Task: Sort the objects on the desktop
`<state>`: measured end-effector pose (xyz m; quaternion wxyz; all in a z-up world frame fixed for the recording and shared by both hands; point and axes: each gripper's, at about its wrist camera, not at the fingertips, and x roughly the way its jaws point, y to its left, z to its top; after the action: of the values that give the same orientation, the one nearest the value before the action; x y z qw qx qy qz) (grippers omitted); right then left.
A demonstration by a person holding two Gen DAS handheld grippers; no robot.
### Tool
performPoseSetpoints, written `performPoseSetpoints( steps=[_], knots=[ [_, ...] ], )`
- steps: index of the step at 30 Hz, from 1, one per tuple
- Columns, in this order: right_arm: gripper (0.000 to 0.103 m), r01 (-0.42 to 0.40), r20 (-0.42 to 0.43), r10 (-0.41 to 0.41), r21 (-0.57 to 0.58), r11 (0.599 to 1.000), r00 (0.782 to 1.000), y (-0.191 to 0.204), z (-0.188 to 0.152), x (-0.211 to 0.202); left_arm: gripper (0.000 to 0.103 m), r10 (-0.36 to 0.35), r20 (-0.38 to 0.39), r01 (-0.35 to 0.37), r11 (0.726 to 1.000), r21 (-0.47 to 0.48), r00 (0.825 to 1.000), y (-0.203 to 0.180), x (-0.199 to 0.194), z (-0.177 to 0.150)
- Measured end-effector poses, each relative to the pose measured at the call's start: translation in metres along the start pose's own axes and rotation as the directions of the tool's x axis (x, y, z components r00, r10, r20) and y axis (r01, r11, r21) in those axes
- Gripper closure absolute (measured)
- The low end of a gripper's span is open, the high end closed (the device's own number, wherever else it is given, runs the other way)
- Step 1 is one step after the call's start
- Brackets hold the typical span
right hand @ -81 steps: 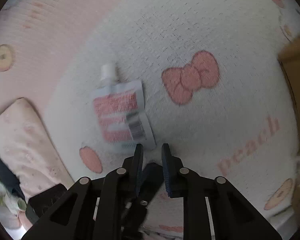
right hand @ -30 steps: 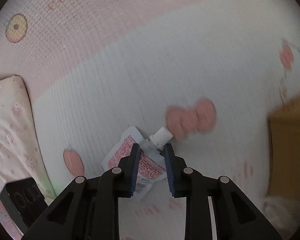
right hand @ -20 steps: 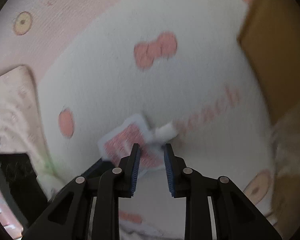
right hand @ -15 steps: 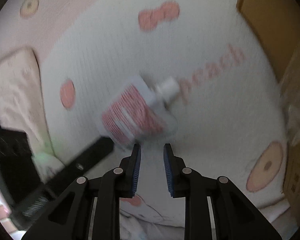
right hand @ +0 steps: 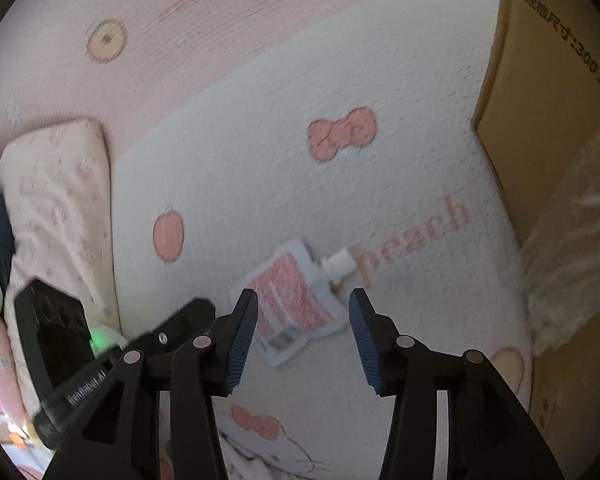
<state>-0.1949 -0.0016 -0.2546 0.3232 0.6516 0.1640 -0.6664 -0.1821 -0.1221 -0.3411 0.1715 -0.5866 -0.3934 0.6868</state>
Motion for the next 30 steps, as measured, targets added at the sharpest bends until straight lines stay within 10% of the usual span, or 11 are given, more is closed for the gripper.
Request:
performPoseSetpoints(
  steps=[13, 17, 30],
  knots=[
    [0.072, 0.012, -0.053, -0.007, 0.087, 0.996, 0.999, -0.026, 0.051, 0.017, 0.055, 0.013, -0.017, -0.013, 0.999, 0.037, 1.000, -0.009, 0.017, -0.003],
    [0.086, 0.012, -0.064, -0.009, 0.048, 0.999, 0.998, -0.021, 0.044, 0.019, 0.056, 0.016, -0.029, -0.015, 0.999, 0.039, 0.999, -0.009, 0.016, -0.005],
    [0.087, 0.022, -0.077, -0.022, 0.000, 1.000, 0.997, -0.016, -0.025, 0.006, 0.056, 0.110, -0.087, -0.099, 0.988, 0.118, 0.990, -0.013, 0.005, -0.025]
  ],
)
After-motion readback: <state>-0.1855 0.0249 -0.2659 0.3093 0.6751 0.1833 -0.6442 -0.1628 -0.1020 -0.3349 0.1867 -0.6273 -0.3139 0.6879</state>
